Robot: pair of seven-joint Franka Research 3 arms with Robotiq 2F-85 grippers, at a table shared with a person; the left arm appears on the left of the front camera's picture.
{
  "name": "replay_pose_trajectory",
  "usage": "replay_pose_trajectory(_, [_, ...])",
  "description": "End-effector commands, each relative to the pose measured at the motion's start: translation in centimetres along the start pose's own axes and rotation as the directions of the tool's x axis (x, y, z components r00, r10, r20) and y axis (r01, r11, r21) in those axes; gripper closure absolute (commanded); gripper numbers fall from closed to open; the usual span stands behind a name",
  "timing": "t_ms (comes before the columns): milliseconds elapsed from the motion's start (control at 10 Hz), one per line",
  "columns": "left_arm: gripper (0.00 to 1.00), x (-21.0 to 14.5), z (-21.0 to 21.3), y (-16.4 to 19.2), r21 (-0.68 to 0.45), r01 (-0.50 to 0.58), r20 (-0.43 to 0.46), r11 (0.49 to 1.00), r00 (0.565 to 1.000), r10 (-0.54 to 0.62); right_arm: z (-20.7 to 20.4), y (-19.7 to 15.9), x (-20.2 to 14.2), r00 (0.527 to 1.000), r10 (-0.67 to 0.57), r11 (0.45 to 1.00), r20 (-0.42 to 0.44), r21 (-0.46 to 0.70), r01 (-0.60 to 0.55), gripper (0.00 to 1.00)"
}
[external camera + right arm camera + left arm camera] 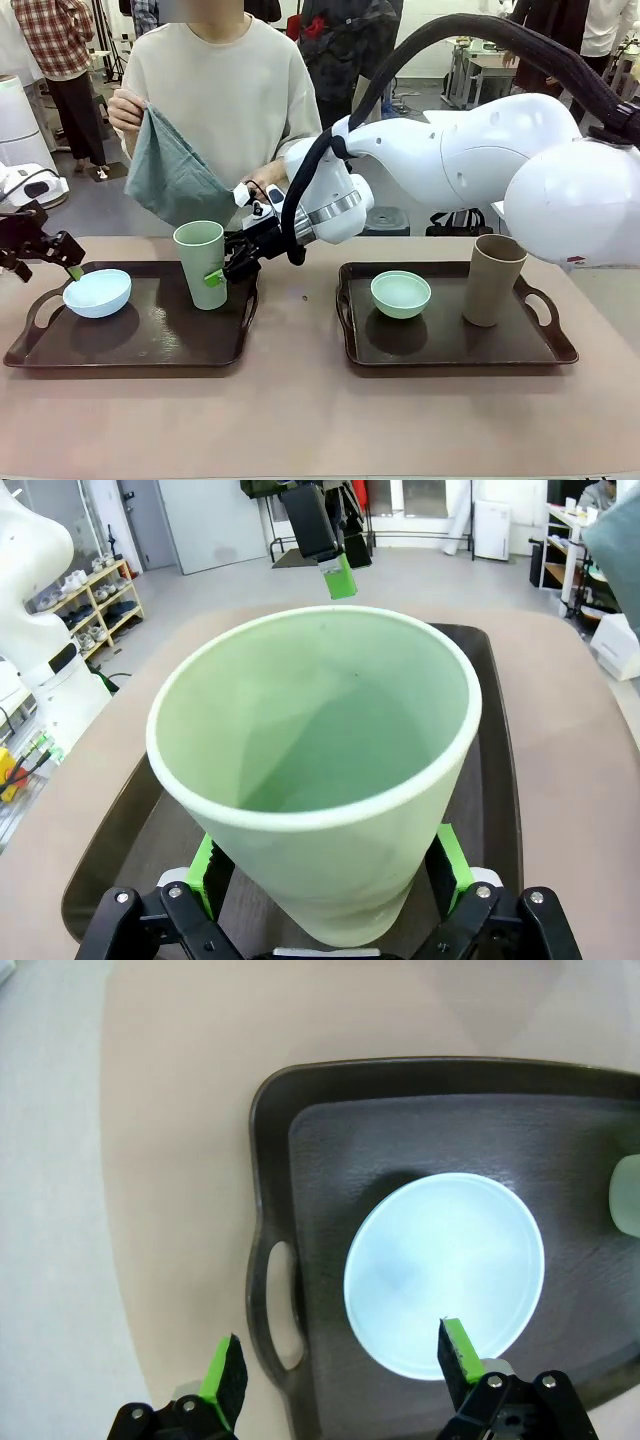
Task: Set up a tray with a mat and arrange the tableware.
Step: Pick up the Picnic Bowl and Reusable plastic cup from the Handle tray in front of the human's position and hold them in the air.
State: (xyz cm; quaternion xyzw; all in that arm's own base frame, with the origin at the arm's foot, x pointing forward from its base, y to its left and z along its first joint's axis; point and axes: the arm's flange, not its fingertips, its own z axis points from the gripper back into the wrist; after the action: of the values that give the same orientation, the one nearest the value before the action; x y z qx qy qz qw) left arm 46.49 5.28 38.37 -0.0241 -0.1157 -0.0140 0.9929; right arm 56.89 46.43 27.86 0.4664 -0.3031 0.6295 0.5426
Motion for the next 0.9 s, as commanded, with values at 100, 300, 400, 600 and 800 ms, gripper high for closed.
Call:
replay_pose_trajectory(100, [0.00, 1.0, -0.9, -0.9, 0.010, -0.006, -0.006, 1.000, 1.000, 0.006, 0.3, -0.9, -0.2, 1.000, -0.012, 1.000, -0.002, 0.017, 0.012, 0.00])
replay_pose_trajectory(300, [0.00, 0.9, -1.5, -1.1, 0.014, -0.021, -0.019, 1.000, 1.000, 0.022, 0.1, -0.8, -0.3, 1.000, -0.006, 1.000, 0.005, 0.031, 0.006, 0.00])
replay_pose_trajectory(400, [0.00, 0.9, -1.8, -1.3, 0.012, -0.029, -0.025, 1.000, 0.999, 0.029, -0.3, -1.0, -0.3, 1.000, -0.002, 0.999, -0.004, 0.039, 0.002, 0.00])
replay_pose_trajectory(600, [0.00, 0.7, -2.3, -1.5, 0.015, -0.043, -0.039, 0.999, 0.998, 0.044, -0.7, -1.0, -0.5, 1.000, -0.005, 0.999, -0.014, 0.052, 0.006, 0.00])
replay_pose_trajectory(800, [0.00, 0.7, -2.9, -1.4, 0.018, -0.059, -0.061, 0.998, 0.996, 0.060, -0.8, -1.0, -0.5, 1.000, -0.009, 0.998, -0.004, 0.066, 0.009, 0.00])
